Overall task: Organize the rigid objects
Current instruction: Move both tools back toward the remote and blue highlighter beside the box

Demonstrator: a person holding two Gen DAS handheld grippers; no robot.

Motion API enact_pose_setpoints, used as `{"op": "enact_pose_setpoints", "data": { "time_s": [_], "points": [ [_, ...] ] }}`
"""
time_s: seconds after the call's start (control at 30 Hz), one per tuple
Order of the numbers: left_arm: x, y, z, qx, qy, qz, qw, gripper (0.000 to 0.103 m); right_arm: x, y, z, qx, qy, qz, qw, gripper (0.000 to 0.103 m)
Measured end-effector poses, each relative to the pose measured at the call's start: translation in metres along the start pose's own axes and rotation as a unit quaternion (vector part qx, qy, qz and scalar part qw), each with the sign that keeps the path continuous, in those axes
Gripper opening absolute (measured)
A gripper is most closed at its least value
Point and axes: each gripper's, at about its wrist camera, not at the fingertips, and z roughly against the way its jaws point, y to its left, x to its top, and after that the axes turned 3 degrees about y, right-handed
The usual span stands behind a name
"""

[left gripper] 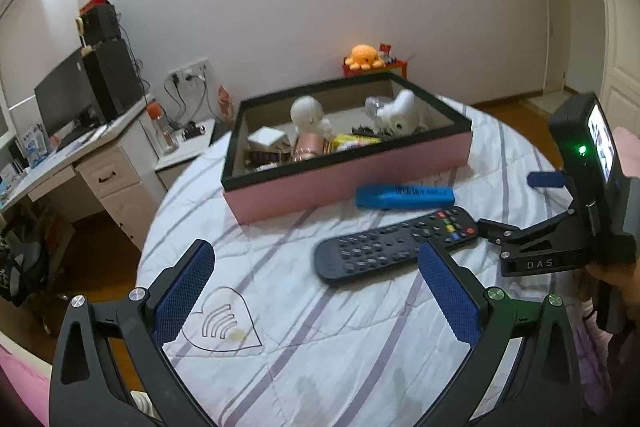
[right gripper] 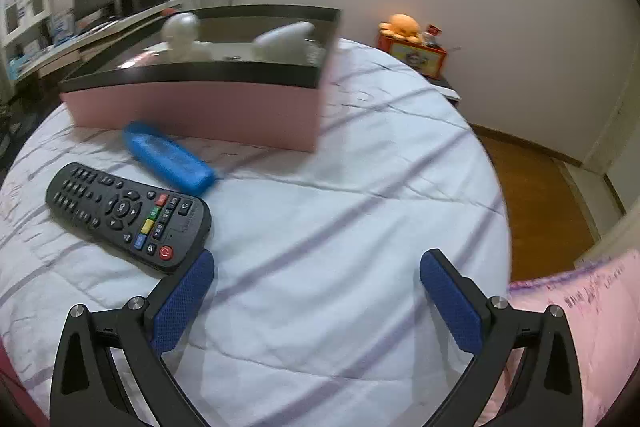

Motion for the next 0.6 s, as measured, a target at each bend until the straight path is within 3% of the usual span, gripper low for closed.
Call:
{"op": "enact_pose_setpoints", "data": {
  "time_s": [0.23,0.43,0.6],
  "points": [
    [-0.006,0.006,-0.015,-0.006,0.028,0.011,0.9995,0.103,0.003,0.043,0.004,0.051,0.005,0.064,0.997,0.103],
    [-0.008,0.016,-0.019,-0.002,0.039,0.028,0.9989,0.103,0.003,0.08,0.013,0.116,0.004,0.119,0.986,0.103],
    [-0.008,0.022,-0.019,0.004,0.04,0.039,0.9984,0.103,0.01,0.072,0.008,0.13,0.005,0.1,0.986,0.103]
  ]
}}
